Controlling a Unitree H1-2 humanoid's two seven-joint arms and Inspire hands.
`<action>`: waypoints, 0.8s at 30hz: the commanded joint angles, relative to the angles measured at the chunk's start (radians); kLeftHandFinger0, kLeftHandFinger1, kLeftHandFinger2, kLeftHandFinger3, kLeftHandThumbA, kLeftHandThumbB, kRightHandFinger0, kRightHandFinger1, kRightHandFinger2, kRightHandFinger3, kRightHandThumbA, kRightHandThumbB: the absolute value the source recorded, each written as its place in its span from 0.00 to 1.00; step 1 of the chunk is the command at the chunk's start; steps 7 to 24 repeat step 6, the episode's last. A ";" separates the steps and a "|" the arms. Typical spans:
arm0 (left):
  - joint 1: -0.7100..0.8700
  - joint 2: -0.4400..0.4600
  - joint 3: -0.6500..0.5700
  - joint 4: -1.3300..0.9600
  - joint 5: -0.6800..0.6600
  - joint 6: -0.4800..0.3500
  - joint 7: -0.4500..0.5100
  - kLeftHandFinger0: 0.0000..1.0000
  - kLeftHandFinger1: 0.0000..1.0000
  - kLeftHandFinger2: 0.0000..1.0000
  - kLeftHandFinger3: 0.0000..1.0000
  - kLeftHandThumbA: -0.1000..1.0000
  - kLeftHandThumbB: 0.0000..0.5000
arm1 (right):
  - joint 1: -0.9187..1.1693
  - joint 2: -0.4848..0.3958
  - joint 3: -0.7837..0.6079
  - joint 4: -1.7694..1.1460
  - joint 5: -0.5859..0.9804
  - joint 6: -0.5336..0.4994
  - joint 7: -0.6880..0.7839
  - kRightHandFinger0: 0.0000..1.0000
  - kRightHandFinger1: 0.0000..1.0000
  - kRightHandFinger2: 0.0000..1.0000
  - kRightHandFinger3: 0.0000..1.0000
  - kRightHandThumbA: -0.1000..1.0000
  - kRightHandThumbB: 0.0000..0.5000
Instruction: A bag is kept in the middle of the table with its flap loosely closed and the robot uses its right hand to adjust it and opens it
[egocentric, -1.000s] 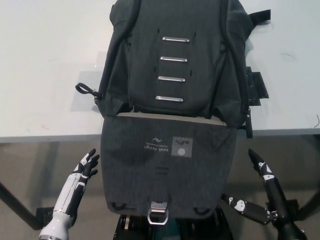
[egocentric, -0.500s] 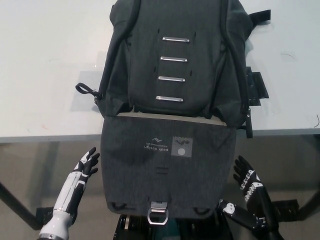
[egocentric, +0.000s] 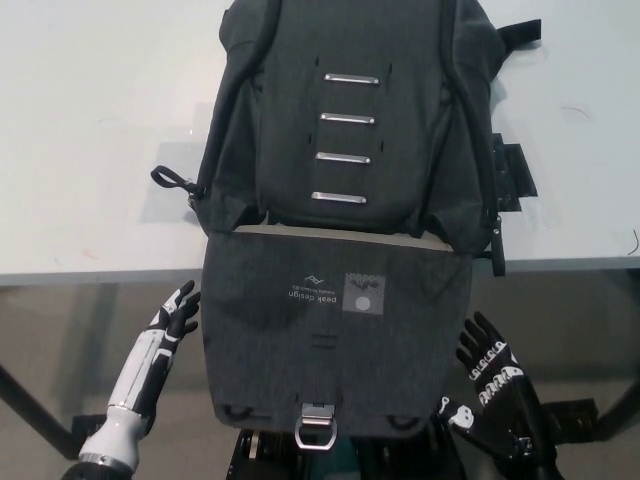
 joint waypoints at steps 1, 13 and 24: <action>-0.017 0.021 0.004 -0.020 0.003 -0.031 -0.009 1.00 1.00 1.00 1.00 1.00 0.00 | -0.028 -0.003 0.000 -0.012 0.036 -0.045 0.032 1.00 1.00 1.00 1.00 1.00 0.61; -0.018 0.021 0.004 -0.017 0.001 -0.030 -0.012 1.00 1.00 1.00 1.00 1.00 0.00 | -0.029 -0.004 0.000 -0.016 0.041 -0.037 0.033 1.00 1.00 1.00 1.00 1.00 0.60; -0.018 0.021 0.004 -0.017 0.001 -0.030 -0.012 1.00 1.00 1.00 1.00 1.00 0.00 | -0.029 -0.004 0.000 -0.016 0.041 -0.037 0.033 1.00 1.00 1.00 1.00 1.00 0.60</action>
